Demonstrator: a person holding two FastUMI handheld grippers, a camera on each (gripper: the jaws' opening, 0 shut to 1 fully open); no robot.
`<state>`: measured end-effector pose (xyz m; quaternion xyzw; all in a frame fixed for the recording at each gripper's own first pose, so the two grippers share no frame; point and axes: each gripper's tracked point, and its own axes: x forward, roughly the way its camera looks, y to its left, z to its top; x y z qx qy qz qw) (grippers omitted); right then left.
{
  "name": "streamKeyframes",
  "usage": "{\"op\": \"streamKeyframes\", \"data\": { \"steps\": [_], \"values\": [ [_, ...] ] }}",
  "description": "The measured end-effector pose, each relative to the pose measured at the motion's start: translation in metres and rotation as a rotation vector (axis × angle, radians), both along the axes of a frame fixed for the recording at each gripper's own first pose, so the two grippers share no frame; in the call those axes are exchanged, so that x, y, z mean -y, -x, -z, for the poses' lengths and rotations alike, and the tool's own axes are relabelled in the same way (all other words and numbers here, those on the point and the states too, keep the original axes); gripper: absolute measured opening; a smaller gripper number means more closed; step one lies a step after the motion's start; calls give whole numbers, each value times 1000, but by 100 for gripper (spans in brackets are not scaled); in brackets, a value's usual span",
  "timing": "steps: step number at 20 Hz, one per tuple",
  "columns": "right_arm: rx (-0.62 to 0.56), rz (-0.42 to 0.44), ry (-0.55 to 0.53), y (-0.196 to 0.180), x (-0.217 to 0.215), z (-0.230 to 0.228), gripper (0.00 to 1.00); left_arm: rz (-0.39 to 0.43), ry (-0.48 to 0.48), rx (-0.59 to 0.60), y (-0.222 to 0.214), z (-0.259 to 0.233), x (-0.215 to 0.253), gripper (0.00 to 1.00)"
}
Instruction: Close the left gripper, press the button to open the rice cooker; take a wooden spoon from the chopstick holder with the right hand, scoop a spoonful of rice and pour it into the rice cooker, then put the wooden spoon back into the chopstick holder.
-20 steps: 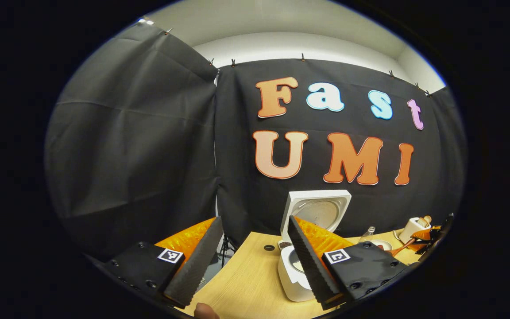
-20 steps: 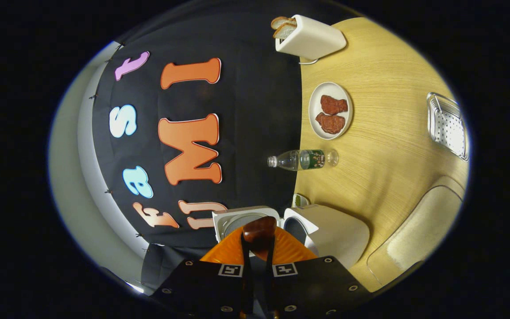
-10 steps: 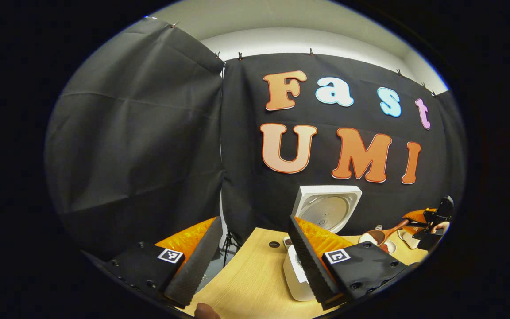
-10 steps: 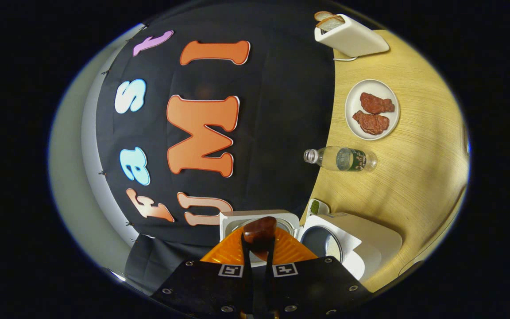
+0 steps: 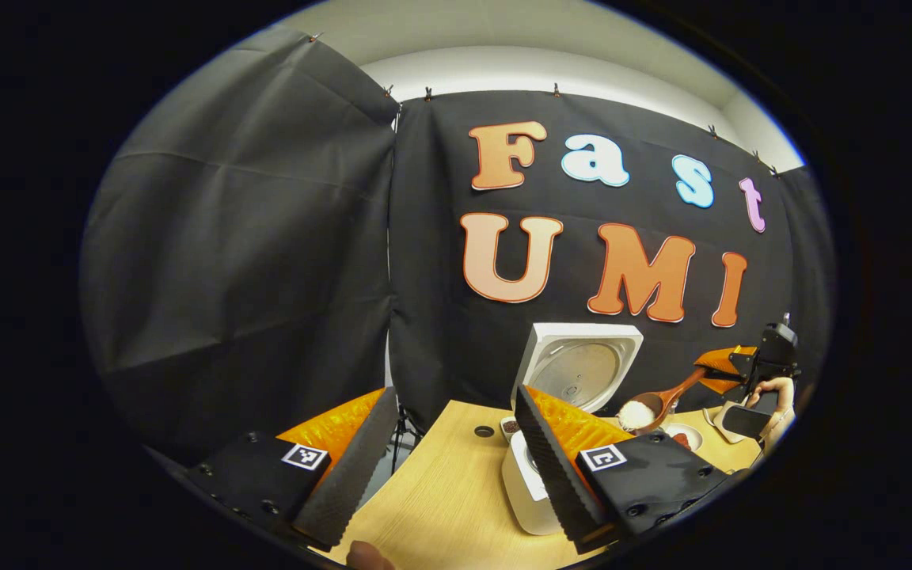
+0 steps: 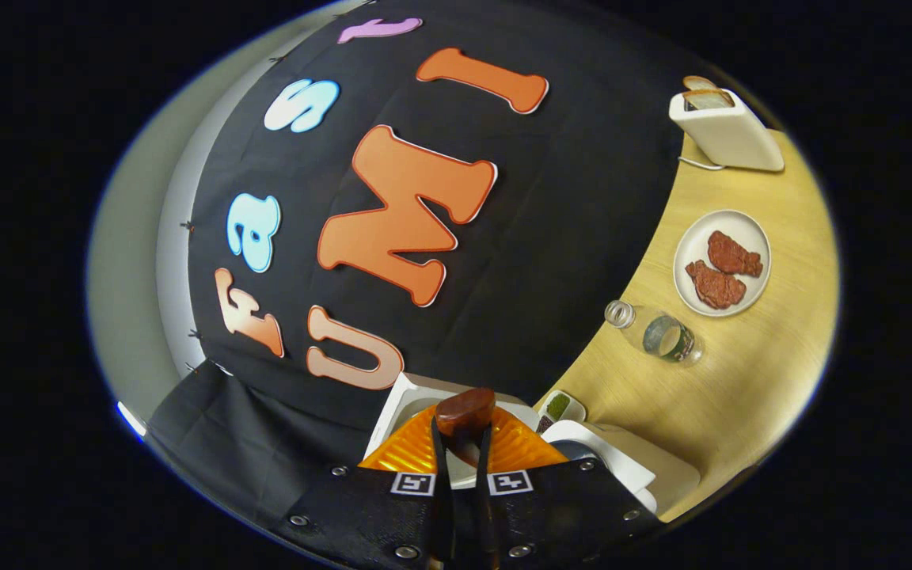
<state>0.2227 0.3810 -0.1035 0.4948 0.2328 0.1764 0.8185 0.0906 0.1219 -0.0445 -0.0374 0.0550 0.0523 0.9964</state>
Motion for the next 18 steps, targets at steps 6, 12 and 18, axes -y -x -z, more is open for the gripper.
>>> {"op": "streamKeyframes", "data": {
  "steps": [6,12,18],
  "values": [
    [78,-15,89,-6,-11,-14,10,3,5,-5,2,1,1,100],
    [150,-38,196,-6,-21,-16,10,10,2,-12,3,4,5,100],
    [198,-62,252,-3,-30,-19,10,14,2,-7,5,2,4,100]
  ]
}}
